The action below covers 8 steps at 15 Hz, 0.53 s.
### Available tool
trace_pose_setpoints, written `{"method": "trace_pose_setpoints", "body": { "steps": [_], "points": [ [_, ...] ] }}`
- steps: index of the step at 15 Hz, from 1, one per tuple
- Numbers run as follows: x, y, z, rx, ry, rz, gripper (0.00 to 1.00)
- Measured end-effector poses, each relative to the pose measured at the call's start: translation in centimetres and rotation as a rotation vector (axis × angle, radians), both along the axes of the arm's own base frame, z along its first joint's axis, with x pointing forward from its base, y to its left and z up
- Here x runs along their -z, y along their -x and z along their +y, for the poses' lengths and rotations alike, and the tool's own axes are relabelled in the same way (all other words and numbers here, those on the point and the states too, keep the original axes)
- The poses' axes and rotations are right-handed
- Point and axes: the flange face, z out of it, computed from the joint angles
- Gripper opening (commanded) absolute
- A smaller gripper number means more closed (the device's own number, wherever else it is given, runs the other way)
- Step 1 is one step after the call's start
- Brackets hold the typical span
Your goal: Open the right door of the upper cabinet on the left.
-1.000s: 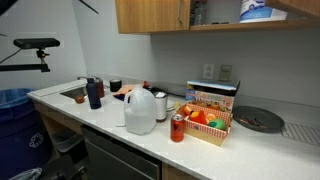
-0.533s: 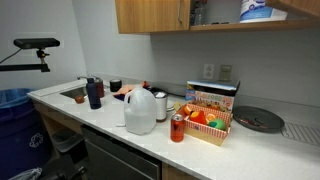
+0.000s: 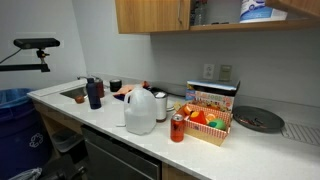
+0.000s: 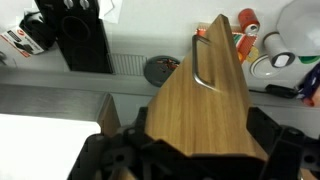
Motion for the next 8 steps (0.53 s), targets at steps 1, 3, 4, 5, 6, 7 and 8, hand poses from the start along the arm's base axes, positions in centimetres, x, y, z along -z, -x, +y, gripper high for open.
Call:
{"method": "trace_pose_setpoints", "body": {
  "steps": [1,3,4,5,6,7,8],
  "points": [
    [-0.1,0.0,0.4,-0.016,-0.013,-0.002,1.00],
    [-0.3,0.1,1.1,-0.039,-0.032,0.002,1.00],
    [-0.4,0.1,1.3,-0.047,-0.037,0.006,1.00],
    [-0.5,0.1,1.5,-0.053,-0.040,0.007,1.00],
    [-0.5,0.1,1.6,-0.060,-0.046,0.005,1.00],
    [-0.6,0.0,1.8,-0.068,-0.051,-0.005,1.00],
    [-0.7,-0.2,1.9,-0.073,-0.059,-0.018,1.00]
  ]
}}
